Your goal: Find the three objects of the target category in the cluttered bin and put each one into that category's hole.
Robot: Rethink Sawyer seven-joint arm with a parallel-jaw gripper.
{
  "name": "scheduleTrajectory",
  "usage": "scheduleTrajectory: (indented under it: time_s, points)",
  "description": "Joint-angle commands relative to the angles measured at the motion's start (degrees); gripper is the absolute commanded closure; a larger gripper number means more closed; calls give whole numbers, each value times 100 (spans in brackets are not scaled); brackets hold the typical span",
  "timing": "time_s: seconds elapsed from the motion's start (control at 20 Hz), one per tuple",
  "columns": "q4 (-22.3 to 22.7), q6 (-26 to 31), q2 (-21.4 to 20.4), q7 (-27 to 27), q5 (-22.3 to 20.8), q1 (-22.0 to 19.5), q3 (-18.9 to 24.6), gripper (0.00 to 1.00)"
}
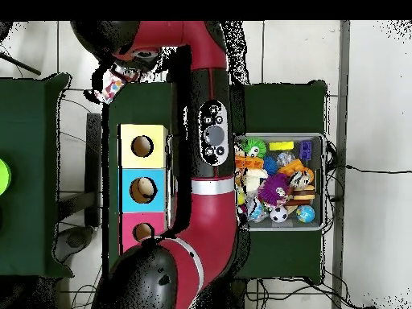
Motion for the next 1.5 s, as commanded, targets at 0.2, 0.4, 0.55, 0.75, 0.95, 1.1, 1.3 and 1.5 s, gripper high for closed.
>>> scheduleTrajectory:
  time_s: [0.2, 0.4, 0.55, 0.75, 0.95, 1.1, 1.3, 1.5]
  points:
    - [-561, 1134, 393, -2618, -2926, -462, 2882, 100]
    - [-645, 1252, 445, -2918, -3788, -589, 3691, 100]
    - [-700, 1331, 460, -3105, -4394, -676, 4236, 100]
    - [-746, 1332, 463, -3316, -4980, -777, 4770, 100]
    - [-818, 1419, 488, -3581, -5684, -855, 5373, 100]
    - [-874, 1458, 505, -3797, -6211, -898, 5807, 100]
    - [-948, 1440, 551, -4103, -6863, -960, 6377, 100]
    - [-1018, 1431, 621, -4386, -7510, -1013, 6947, 100]
